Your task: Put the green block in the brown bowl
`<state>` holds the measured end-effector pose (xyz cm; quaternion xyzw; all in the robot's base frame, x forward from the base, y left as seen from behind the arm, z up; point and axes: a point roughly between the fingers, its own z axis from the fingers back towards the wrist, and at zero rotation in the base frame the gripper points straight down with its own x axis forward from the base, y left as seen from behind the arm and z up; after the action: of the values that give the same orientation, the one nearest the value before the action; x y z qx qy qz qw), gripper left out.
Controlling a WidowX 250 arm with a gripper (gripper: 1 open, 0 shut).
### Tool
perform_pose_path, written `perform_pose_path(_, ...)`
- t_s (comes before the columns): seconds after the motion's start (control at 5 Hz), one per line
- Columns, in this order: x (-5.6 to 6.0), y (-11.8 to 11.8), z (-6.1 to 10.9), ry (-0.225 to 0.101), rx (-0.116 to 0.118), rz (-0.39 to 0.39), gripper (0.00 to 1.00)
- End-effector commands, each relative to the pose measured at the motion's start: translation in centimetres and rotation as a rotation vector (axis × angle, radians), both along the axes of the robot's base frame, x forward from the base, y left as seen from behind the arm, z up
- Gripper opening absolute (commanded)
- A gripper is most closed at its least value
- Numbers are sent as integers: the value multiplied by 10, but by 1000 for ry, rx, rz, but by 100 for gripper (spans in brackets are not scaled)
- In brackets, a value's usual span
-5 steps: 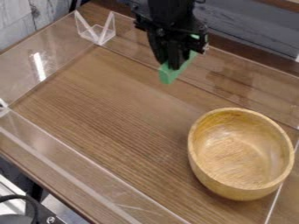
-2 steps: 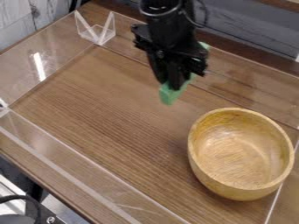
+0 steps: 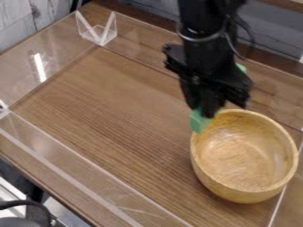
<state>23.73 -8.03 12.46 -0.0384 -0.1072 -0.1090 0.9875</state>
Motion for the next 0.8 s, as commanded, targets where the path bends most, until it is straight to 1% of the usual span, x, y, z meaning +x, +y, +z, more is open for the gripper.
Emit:
perform_pose_path(0.0, -6, -21, 7, -48, -11, -19, 0)
perform_pose_path(0.2, -18, -38, -1, -54, -7, -46, 0)
perform_pose_path(0.4, -23, -47, -13, -53, -7, -52, 0)
perform_pose_path(0.6, -25, -52, -18, -54, -2, -54, 0)
